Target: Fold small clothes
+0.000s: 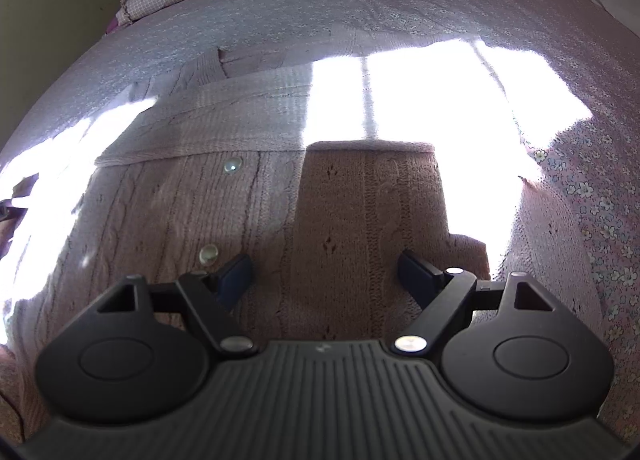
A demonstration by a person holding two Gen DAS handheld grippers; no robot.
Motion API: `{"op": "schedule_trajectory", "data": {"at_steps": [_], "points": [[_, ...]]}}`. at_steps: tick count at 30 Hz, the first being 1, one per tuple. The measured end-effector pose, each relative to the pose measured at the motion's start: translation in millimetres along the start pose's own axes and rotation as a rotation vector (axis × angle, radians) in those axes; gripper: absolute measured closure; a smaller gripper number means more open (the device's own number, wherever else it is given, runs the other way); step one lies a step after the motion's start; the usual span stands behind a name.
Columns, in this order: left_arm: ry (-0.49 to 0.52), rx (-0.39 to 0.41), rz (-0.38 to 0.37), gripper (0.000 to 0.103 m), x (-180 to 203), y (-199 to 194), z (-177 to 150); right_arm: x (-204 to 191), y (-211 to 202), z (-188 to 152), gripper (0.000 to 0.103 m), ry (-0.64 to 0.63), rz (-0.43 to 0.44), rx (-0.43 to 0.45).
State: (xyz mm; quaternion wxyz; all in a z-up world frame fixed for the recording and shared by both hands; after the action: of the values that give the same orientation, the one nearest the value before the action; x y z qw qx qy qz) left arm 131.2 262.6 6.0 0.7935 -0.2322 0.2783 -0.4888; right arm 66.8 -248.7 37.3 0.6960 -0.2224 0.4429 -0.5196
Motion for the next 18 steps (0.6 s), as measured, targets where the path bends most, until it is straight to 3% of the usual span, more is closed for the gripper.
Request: {"op": "schedule_trajectory", "data": {"at_steps": [1,4,10,18], "points": [[-0.008,0.007,0.007,0.081,1.9,-2.0,0.5,0.0,-0.4,-0.1,0.020,0.001,0.001,0.001],[-0.056,0.007,0.003,0.095,1.7,-5.6,3.7,-0.9,-2.5,-1.5,0.020,0.001,0.011,0.010],[-0.168,0.105,-0.067,0.099,-1.4,-36.5,21.9,-3.2,-8.1,-1.8,0.021,-0.004,0.041,0.036],[-0.215,0.269,-0.180,0.099,18.0,-96.8,53.1,-10.3,-16.6,3.2,0.022,-0.016,0.081,0.079]]}}
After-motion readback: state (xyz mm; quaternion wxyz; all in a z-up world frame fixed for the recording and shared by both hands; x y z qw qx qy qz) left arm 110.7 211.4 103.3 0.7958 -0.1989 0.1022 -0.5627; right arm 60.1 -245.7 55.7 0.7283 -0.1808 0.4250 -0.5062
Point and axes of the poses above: each gripper's, at about its wrist camera, not at the fingertips, and y roughly the way its jaws point, x to its right, z to its top, the point moved 4 cm from there along y, roughly the way its jaws point, and after that the axes turned 14 degrees about z, right-handed, at the moved point
